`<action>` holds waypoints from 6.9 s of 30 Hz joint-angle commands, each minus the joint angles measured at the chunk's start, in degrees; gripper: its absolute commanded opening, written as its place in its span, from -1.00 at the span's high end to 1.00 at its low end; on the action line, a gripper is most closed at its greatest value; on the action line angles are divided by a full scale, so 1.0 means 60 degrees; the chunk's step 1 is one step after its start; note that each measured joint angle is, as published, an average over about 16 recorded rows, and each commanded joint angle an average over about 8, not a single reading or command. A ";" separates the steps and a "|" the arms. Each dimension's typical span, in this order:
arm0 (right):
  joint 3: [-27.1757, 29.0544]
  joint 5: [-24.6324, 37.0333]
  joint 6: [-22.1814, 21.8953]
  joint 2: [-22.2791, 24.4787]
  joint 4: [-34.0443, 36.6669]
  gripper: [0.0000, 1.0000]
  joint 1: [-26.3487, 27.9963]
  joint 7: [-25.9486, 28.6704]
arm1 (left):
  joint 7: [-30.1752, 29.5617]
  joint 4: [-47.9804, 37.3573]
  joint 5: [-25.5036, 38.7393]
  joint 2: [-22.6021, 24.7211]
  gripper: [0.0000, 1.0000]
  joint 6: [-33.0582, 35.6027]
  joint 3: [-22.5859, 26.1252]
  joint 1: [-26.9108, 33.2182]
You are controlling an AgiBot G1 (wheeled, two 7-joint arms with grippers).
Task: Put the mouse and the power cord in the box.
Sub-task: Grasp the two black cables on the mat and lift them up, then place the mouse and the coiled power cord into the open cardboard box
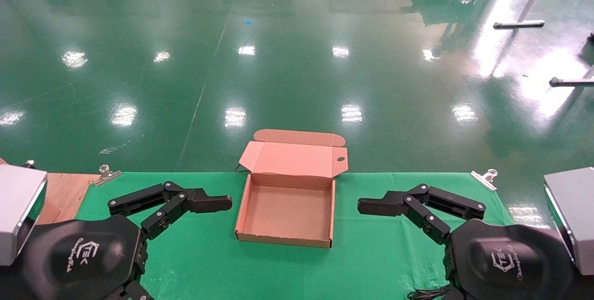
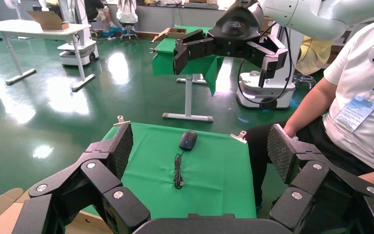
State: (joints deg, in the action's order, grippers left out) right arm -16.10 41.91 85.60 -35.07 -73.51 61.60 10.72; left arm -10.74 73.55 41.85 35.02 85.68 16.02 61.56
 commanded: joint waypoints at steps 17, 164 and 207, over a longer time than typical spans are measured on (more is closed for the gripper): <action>0.0000 0.0000 0.0000 0.0000 0.0000 -1.00 0.0000 0.0000 | 0.0000 0.0000 0.0000 0.0000 -1.00 0.0000 0.0000 0.0000; -0.5175 1.2134 -0.3559 -0.5110 0.8933 1.00 0.4274 -0.6924 | 0.7605 -1.1237 1.0267 0.3260 1.00 -0.2407 0.4442 0.4570; -0.4867 1.1570 -0.2972 -0.5104 1.0146 1.00 0.4919 -0.8041 | 0.8268 -1.2018 1.0323 0.3409 1.00 -0.2173 0.4476 0.5223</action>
State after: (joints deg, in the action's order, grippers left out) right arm -45.08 111.01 68.33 -65.36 -13.27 91.68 -37.47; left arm 38.89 1.66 103.88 55.51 72.98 42.94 93.45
